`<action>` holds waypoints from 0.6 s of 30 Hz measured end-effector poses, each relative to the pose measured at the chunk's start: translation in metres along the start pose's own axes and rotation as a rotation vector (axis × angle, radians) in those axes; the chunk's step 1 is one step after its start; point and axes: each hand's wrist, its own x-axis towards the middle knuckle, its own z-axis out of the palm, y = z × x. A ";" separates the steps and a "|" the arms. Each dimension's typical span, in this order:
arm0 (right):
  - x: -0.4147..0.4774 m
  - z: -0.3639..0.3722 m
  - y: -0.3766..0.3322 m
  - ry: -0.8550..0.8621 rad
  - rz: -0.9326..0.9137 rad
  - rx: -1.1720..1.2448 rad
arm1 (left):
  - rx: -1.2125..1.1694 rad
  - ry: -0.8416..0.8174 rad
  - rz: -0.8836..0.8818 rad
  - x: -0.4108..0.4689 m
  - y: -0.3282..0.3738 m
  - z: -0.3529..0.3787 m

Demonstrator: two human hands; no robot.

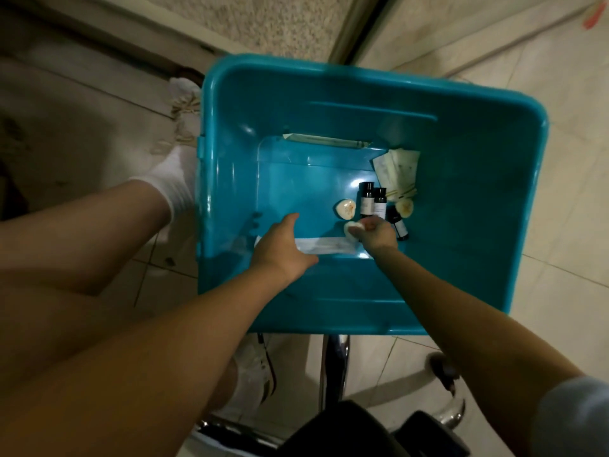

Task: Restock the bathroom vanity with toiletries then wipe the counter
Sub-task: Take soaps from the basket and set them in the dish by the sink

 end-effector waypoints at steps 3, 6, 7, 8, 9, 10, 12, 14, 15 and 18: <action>-0.021 -0.012 -0.017 -0.059 -0.075 0.204 | -0.104 0.016 -0.028 -0.006 0.013 -0.005; -0.049 -0.021 -0.037 -0.182 -0.112 0.358 | -0.160 0.027 -0.027 -0.020 0.023 -0.010; -0.059 -0.024 -0.044 -0.221 -0.119 0.398 | -0.158 0.030 -0.026 -0.026 0.025 -0.012; -0.069 -0.026 -0.050 -0.255 -0.124 0.436 | -0.159 0.034 -0.024 -0.032 0.027 -0.014; -0.080 -0.028 -0.055 -0.284 -0.127 0.477 | -0.173 0.038 -0.024 -0.039 0.030 -0.015; -0.091 -0.030 -0.060 -0.304 -0.132 0.506 | -0.196 0.043 -0.027 -0.047 0.032 -0.017; -0.116 -0.033 -0.069 -0.330 -0.150 0.554 | -0.268 0.066 -0.032 -0.062 0.038 -0.018; -0.142 -0.037 -0.077 -0.352 -0.191 0.593 | -0.373 0.105 -0.024 -0.077 0.045 -0.019; -0.155 -0.041 -0.081 -0.364 -0.218 0.615 | -0.429 0.127 -0.013 -0.085 0.048 -0.020; -0.189 -0.055 -0.089 -0.387 -0.318 0.621 | -0.557 0.196 0.028 -0.110 0.058 -0.023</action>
